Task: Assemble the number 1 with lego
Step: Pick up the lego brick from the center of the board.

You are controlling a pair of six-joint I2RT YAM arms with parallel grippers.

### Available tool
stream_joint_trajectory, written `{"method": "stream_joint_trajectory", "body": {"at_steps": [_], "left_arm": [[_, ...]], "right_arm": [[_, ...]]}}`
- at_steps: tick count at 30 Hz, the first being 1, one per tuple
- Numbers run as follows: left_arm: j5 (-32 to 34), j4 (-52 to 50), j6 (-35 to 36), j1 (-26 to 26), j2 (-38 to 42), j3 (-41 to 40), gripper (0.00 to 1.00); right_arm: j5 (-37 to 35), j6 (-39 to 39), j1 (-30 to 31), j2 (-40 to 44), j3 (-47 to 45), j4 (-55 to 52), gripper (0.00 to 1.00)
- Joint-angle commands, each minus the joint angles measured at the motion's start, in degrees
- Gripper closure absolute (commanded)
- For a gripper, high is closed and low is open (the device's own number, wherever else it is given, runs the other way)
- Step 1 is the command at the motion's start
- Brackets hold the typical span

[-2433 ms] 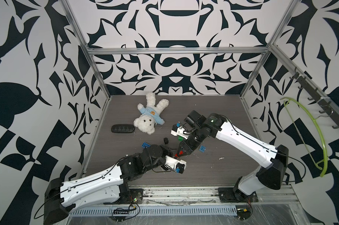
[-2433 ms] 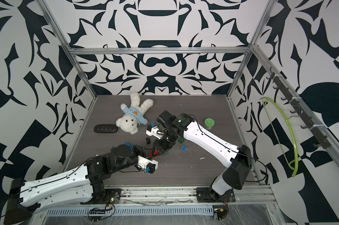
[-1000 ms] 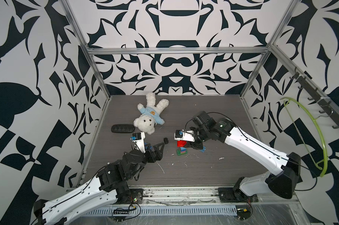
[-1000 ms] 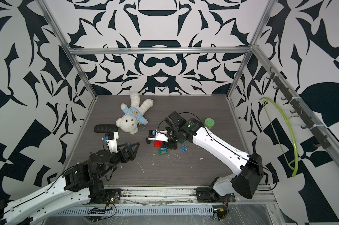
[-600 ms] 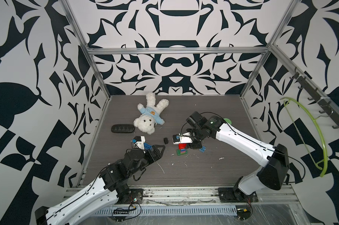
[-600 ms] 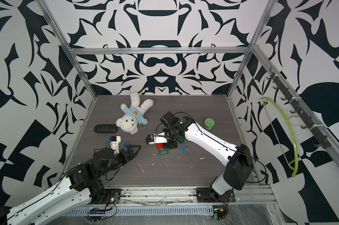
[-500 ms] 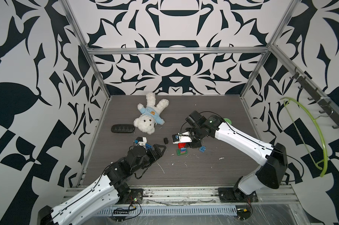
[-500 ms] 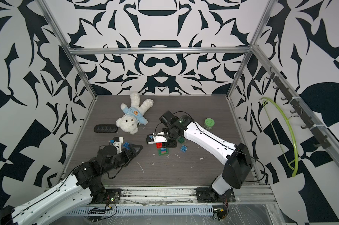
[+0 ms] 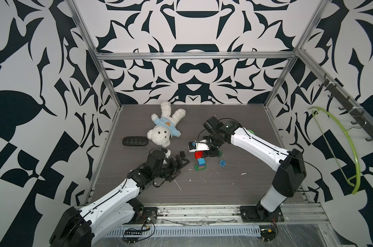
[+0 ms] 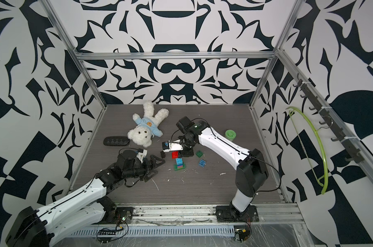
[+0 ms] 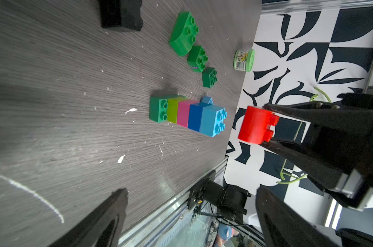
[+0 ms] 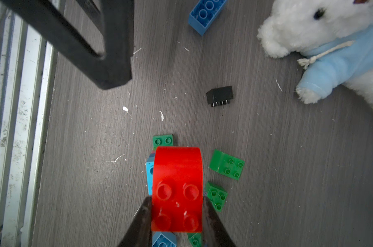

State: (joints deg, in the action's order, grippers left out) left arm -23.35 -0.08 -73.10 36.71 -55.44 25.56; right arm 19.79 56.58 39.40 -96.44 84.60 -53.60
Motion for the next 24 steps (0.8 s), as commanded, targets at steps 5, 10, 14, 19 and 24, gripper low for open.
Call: {"method": "stream_joint_trajectory", "body": {"at_steps": [5, 10, 14, 19, 24], "left_arm": [[-15.36, 5.78, 6.05, -2.77, -9.34, 7.73, 0.01], [-18.92, 5.27, 7.1, -3.72, -15.03, 11.05, 0.02], [-20.12, 4.26, 7.73, -3.93, -19.2, 13.35, 0.04], [-21.36, 3.33, 8.15, -3.93, -22.34, 14.75, 0.09], [-21.96, 3.26, 8.58, -3.97, -24.48, 15.6, 0.12]], "right_arm": [[3.72, 0.99, -0.75, 2.32, -2.23, 0.72, 1.0], [4.03, 1.26, -0.73, 1.97, -3.39, 1.59, 1.0], [4.14, 1.5, -0.79, 1.59, -3.38, 1.64, 1.0], [4.6, 1.56, -0.81, 0.65, -3.5, 2.21, 1.0], [5.16, 1.51, -0.96, -0.07, -3.85, 2.69, 1.0]]}}
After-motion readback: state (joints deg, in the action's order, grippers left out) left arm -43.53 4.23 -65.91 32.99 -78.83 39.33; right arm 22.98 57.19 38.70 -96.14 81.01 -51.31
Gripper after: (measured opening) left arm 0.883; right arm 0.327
